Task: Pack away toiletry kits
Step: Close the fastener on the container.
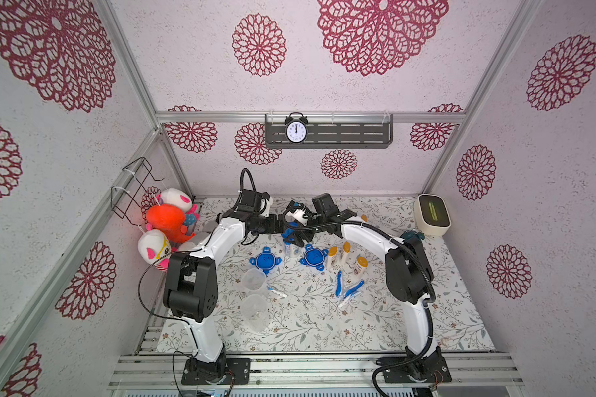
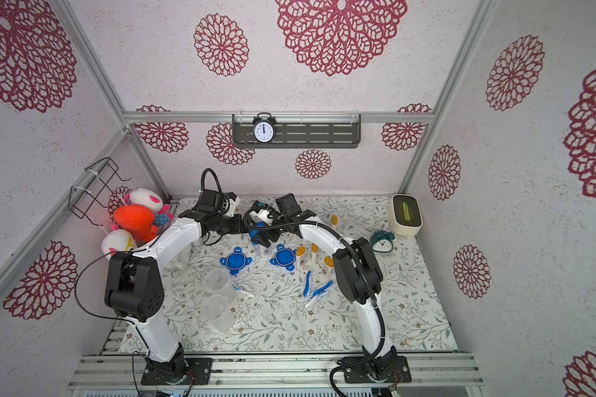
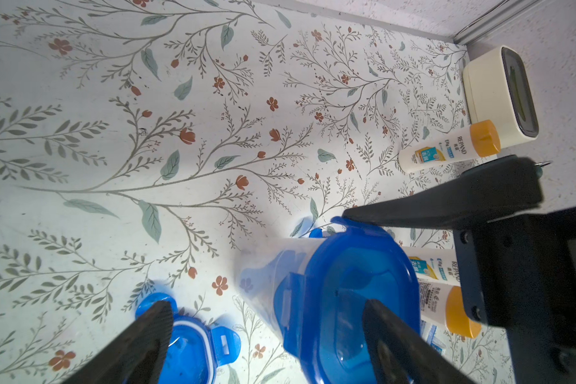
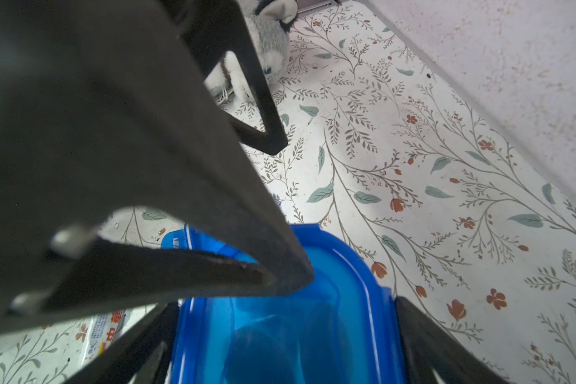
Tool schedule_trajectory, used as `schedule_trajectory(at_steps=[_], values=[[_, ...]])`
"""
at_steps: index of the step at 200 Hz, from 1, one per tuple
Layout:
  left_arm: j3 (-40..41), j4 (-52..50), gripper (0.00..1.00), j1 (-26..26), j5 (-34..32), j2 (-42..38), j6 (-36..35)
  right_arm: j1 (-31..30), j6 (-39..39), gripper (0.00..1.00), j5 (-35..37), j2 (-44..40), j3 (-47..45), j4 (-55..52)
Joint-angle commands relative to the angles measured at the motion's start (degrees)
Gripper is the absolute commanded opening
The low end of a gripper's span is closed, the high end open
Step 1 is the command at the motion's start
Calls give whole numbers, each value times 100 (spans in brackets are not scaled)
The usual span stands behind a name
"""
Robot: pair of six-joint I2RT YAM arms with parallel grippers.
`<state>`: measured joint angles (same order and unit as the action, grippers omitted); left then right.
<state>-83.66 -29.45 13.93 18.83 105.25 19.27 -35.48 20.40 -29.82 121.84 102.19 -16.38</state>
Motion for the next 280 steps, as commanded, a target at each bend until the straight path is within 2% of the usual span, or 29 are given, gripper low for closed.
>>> schedule_trajectory(at_steps=[1,84,95,102,113,128,170,196,211,234,280], values=[[-98,-12,92,-26,69,93,-21,-11,78,98,-41,185,-192,-269],[-141,-40,92,-31,78,127,-39,-11,218,78,-138,270,-108,-326],[-142,-50,92,-29,79,127,-39,-6,218,78,-155,271,-86,-346],[-142,-51,92,-31,82,127,-41,-2,208,81,-158,270,-77,-356],[-142,-50,92,-30,77,127,-37,-3,184,94,-113,259,-85,-366],[-143,-57,92,-29,77,123,-37,6,170,98,-94,252,-103,-366],[-149,-69,92,-22,72,145,-37,42,124,98,-155,269,-74,-314],[-186,-87,91,-22,81,163,-33,67,120,89,-255,193,-163,-126],[-206,-95,91,-23,79,172,-37,68,115,88,-315,67,-338,133],[-221,-101,91,-24,81,204,-39,68,159,99,-259,-91,-494,280],[-256,-156,91,-23,30,222,-49,116,406,99,-28,-702,-1131,411]])
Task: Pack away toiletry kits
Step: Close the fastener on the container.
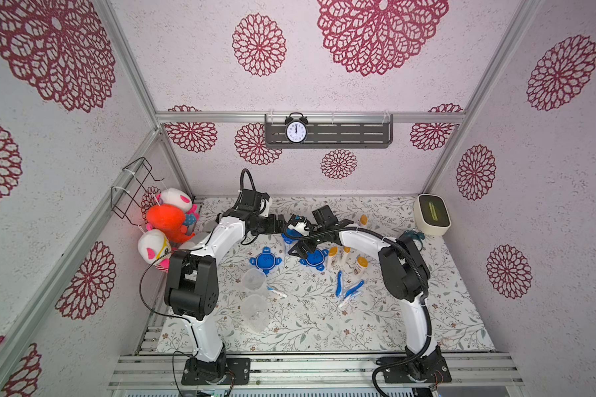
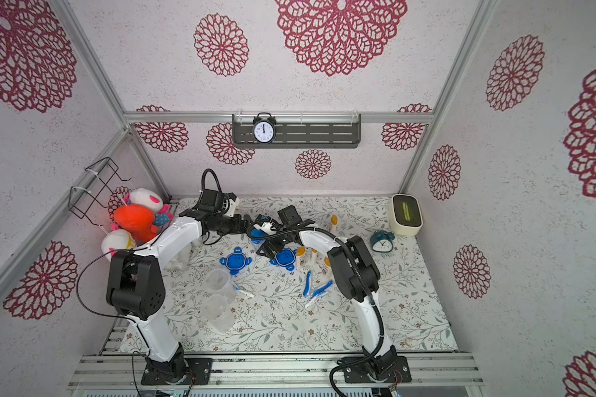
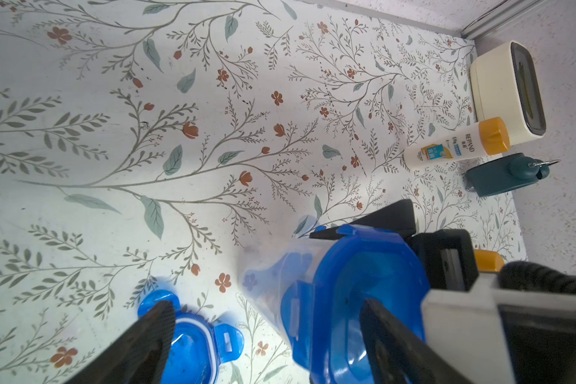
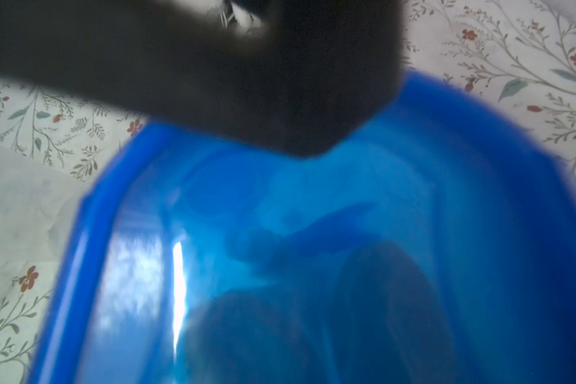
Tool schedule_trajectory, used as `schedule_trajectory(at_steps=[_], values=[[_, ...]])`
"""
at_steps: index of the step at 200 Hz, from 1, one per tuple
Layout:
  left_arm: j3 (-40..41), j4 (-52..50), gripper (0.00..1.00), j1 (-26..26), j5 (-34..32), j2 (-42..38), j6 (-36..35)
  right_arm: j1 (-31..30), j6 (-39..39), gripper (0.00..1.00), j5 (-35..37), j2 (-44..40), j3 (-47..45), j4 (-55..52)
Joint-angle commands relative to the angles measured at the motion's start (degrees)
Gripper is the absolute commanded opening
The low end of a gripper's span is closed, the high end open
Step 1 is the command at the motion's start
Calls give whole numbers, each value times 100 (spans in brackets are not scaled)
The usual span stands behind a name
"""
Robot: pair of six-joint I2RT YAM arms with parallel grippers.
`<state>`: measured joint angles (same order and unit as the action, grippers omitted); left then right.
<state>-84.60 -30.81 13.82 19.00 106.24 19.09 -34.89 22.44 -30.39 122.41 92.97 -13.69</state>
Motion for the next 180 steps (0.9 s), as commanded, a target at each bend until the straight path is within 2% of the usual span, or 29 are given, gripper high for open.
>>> schedule_trajectory(at_steps=[1,41,87,130,150,180], values=[[-162,-21,91,-12,14,120,-30,59,201,99,31,-778,-231,149],[-171,-75,91,-11,-38,92,-72,219,119,99,120,-1353,-706,224],[-163,23,93,-5,7,-75,0,221,-498,99,165,-1604,-742,449],[73,414,100,5,30,-540,213,-15,-1030,99,740,-1400,-467,641],[260,527,98,0,-17,-758,280,-26,-1254,99,936,-1290,-363,706],[578,544,99,-2,-200,-1196,212,-26,-1579,99,1174,-1723,-778,1108]])
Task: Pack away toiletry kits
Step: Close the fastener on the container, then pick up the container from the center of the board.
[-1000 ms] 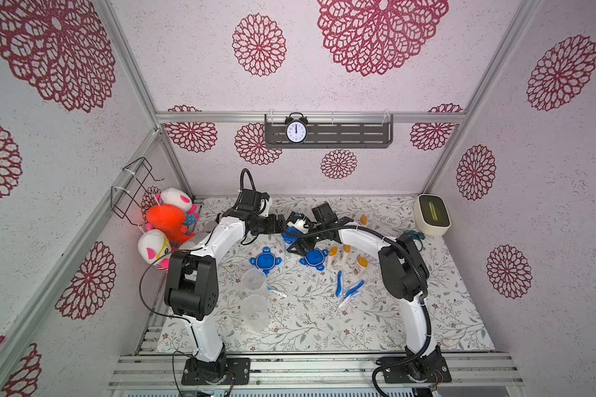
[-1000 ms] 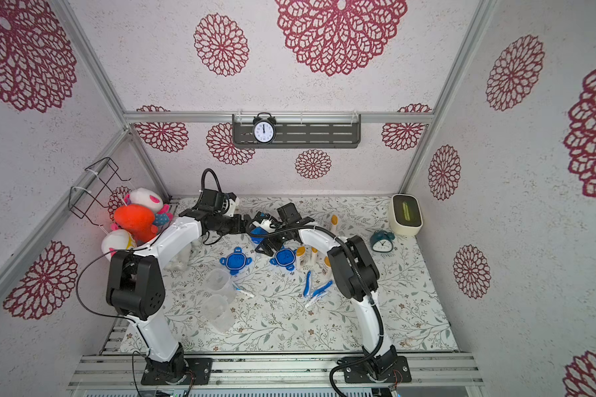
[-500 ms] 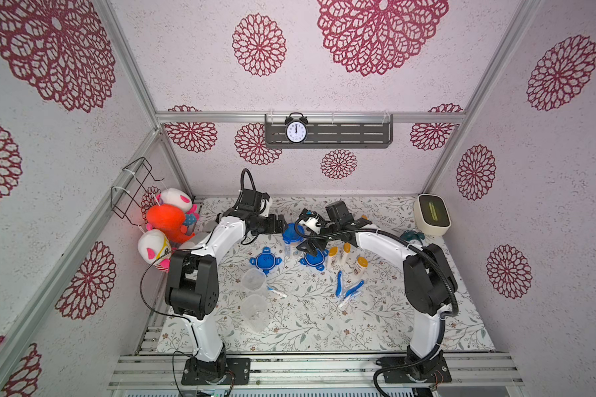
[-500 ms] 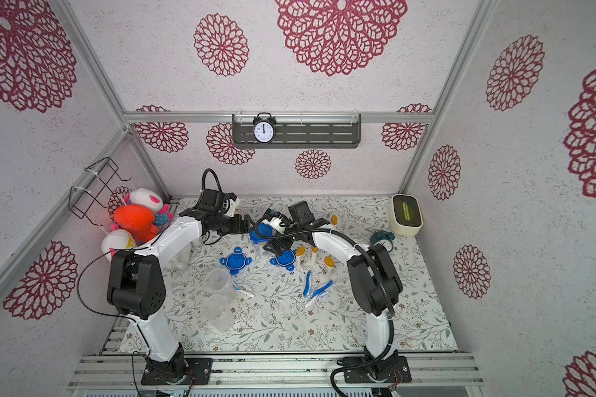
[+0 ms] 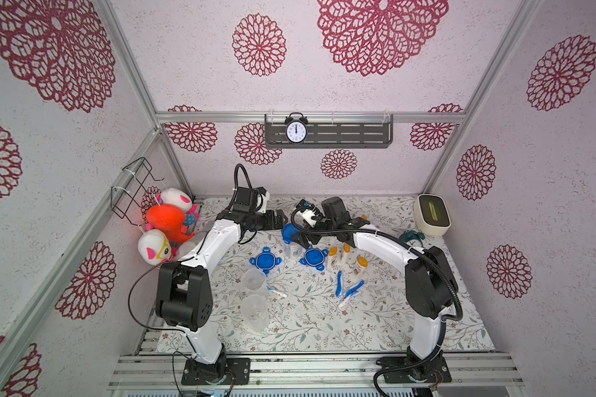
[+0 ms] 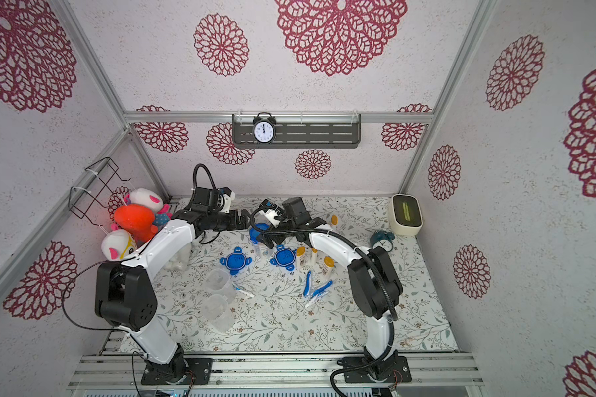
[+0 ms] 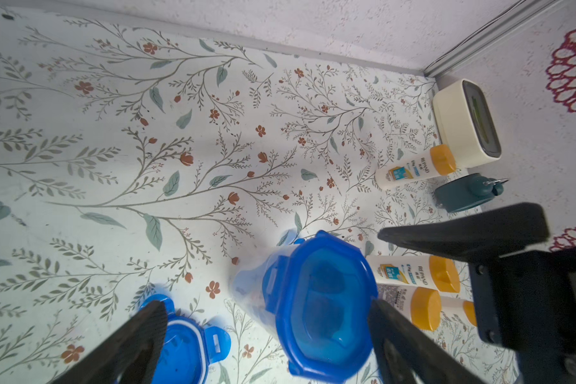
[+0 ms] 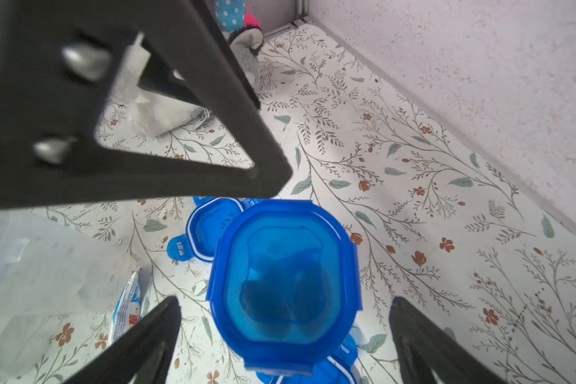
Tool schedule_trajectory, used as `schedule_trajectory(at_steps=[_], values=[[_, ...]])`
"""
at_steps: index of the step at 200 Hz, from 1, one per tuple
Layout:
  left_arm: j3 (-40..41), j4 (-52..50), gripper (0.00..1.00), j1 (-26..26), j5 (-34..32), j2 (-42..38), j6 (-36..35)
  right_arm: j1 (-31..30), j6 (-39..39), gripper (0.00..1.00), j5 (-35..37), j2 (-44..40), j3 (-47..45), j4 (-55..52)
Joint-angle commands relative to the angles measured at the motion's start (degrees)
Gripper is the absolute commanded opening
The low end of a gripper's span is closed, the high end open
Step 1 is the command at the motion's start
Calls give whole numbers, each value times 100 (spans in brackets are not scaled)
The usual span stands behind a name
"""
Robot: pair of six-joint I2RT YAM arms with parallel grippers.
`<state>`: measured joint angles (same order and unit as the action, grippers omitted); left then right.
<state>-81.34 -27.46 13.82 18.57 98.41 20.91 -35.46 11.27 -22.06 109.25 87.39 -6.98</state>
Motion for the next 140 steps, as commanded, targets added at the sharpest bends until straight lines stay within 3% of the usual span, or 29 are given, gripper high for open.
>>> schedule_trajectory(at_steps=[1,50,76,120,140], values=[[264,213,100,2,-176,-434,29,31,-462,99,341,-408,-220,437],[759,-443,95,59,-1166,-1474,-3,48,-1199,98,1539,-1801,-1152,89],[798,-1221,90,58,-1699,-1687,59,107,-1318,93,1345,-2546,-1699,-256],[1124,-1707,84,76,-1608,-2126,104,386,-1541,78,921,-3100,-2062,-1292],[1277,-1936,83,74,-1706,-2410,-34,476,-1361,77,896,-3356,-2281,-1540]])
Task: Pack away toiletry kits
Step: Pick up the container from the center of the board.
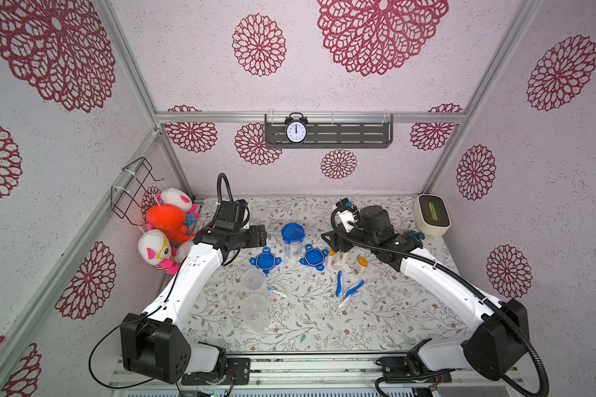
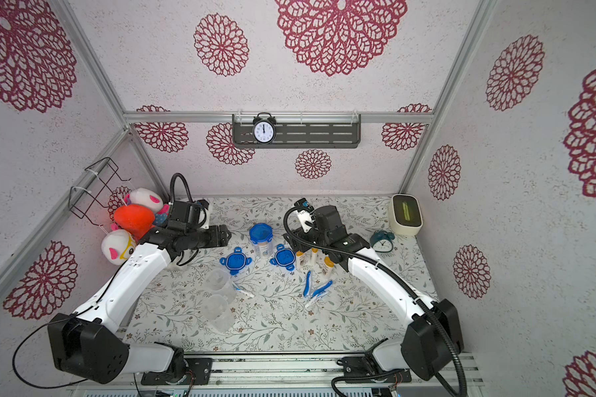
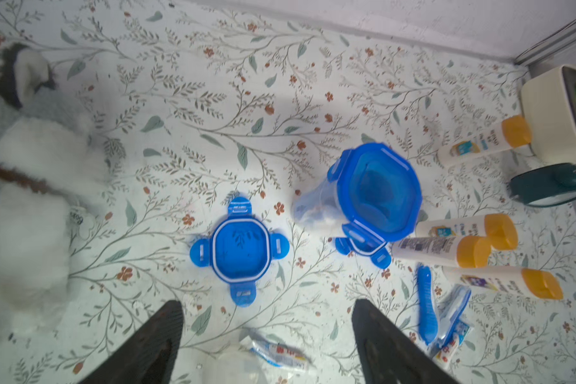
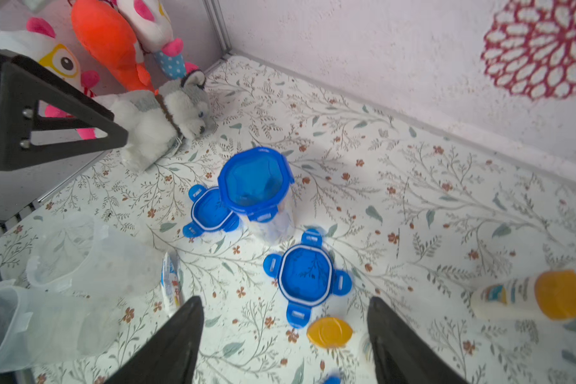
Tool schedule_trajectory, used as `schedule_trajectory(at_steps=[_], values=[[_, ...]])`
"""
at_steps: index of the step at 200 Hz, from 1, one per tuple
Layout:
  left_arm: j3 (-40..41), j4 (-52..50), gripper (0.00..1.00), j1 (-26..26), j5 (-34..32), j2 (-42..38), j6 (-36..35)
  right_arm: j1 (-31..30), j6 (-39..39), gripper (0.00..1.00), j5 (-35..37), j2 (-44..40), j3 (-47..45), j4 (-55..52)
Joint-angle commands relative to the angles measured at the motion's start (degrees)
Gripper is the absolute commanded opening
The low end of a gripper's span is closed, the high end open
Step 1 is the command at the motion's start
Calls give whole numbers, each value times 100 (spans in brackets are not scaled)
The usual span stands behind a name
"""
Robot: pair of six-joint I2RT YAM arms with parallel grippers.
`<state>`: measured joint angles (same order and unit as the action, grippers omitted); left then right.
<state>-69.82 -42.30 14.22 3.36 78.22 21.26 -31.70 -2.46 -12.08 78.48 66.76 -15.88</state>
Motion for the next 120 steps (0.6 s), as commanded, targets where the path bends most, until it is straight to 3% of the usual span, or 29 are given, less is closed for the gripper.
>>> schedule_trajectory(at_steps=[1,18,53,79,120], values=[[126,-475,82,36,-194,-406,-73,106,28,77,-102,-297,-230,-656],[95,-937,73,20,-391,-643,-34,181,96,79,-91,-530,-481,-603],[-238,-2158,66,20,-507,-949,-68,476,-69,78,-464,-658,-804,-320],[-762,-2965,46,-17,-634,-745,-123,630,-162,78,-638,-695,-827,-303],[-933,-3676,45,-16,130,-318,-279,890,-193,79,-922,-729,-908,-131]])
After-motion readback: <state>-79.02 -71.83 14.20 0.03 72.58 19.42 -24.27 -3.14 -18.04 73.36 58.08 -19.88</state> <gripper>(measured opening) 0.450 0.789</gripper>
